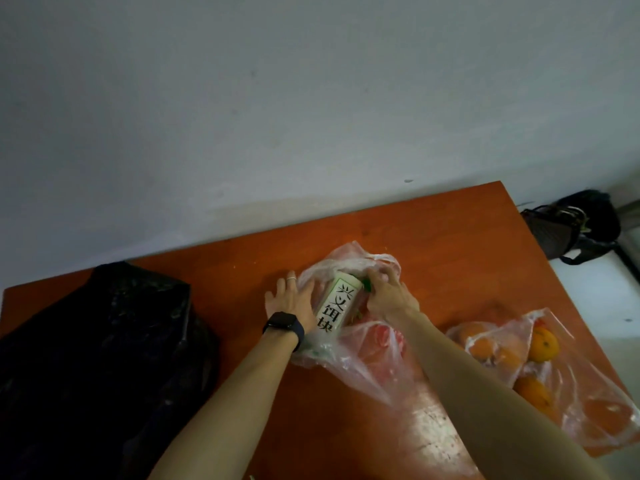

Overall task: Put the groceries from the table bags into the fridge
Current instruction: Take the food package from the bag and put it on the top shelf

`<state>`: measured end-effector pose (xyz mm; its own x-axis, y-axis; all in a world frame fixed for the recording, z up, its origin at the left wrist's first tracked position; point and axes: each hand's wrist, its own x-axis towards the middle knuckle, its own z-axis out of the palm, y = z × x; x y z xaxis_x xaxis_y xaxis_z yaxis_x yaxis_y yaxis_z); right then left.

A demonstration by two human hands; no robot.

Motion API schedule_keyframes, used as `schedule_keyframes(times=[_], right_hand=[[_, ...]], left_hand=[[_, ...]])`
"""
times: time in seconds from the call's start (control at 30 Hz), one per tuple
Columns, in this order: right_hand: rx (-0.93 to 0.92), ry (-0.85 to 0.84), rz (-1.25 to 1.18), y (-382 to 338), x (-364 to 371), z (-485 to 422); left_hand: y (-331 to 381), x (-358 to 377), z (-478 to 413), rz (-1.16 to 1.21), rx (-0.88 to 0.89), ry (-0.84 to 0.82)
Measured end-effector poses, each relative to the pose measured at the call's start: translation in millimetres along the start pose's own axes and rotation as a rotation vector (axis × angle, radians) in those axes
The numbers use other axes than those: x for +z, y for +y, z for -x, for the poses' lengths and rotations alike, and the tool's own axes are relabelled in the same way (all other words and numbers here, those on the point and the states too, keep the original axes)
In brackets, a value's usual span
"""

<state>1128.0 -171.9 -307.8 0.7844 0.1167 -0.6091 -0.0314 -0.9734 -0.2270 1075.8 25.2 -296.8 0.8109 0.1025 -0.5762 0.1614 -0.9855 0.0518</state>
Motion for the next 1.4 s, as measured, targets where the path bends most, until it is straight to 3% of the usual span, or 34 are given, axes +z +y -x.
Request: schedule_keyframes(times=[0.13,0.27,0.33,0.67,1.0,1.13,1.27,1.4], right_hand=[[0.022,-0.014,-0.070,-1,-5,-8],[0.032,0.257,-0.166,-7,-2,13],[0.041,0.305,-0.192,-14,0,21],[0.156,-0.024,-0.105,-55,12,10],[0.269,0.099,-0.322,-81,22,13],[0.179,0.210,-0.439,-76,20,35],[-0.061,0.329,-0.596,-65,16,75],[-0.156,0.317,-0.613,-49,22,104]], left_hand=[[-6,-8,-11,0.087,0.032,0.032],[7,-9,-17,0.172,0.058,0.215],[14,-11,-22,0.208,0.092,0.278],[5,-20,-54,0.248,0.237,0.131],[-18,-27,-44,0.136,0.263,0.131],[-22,-25,-39,0.127,0.266,0.161],[-20,-20,-29,0.099,0.289,0.179],[-23,-17,-11,0.114,0.221,0.136]])
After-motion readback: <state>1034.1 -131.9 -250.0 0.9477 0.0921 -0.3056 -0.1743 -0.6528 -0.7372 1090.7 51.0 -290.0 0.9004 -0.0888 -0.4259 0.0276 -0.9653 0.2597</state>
